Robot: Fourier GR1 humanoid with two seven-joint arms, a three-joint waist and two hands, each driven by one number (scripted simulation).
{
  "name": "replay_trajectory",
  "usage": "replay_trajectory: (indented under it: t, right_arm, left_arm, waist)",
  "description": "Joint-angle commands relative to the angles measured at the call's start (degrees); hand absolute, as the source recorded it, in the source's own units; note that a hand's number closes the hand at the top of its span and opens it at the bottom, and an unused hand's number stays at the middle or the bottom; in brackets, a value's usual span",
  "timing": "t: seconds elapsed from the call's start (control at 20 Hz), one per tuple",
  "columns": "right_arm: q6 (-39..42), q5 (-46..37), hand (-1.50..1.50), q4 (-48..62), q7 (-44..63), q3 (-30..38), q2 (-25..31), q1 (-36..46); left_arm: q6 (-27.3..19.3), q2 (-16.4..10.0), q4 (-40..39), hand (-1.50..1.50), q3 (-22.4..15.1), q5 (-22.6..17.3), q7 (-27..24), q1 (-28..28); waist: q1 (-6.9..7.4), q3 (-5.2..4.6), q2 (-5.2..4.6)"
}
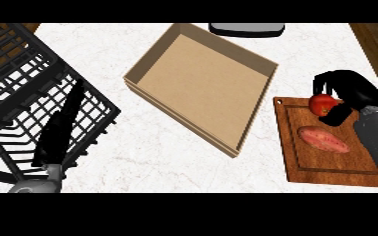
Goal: Pick the tomato from the cutting board and place it in the cardboard box
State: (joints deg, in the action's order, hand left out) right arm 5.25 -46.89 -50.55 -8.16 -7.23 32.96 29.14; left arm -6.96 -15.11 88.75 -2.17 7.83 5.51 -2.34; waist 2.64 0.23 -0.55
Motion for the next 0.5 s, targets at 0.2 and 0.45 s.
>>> replay_trajectory:
  t: [0.2, 0.45]
  right_arm:
    - [-9.57, -6.1, 1.5, 13.01, -12.55, -1.31, -2.87, 11.19]
    - [-5.67, -1.31, 1.5, 12.4, -17.15, 4.42, -0.03, 14.06]
  left_arm:
    - [1.75, -0.33, 1.01, 0.0, 1.72, -1.24, 2.62, -0.31]
    - [2.43, -0.2, 0.35, 0.0, 2.87, -1.24, -2.55, 4.44]
  waist:
    - [-1.08, -0.16, 0.17]
    - [-1.83, -0.21, 0.43]
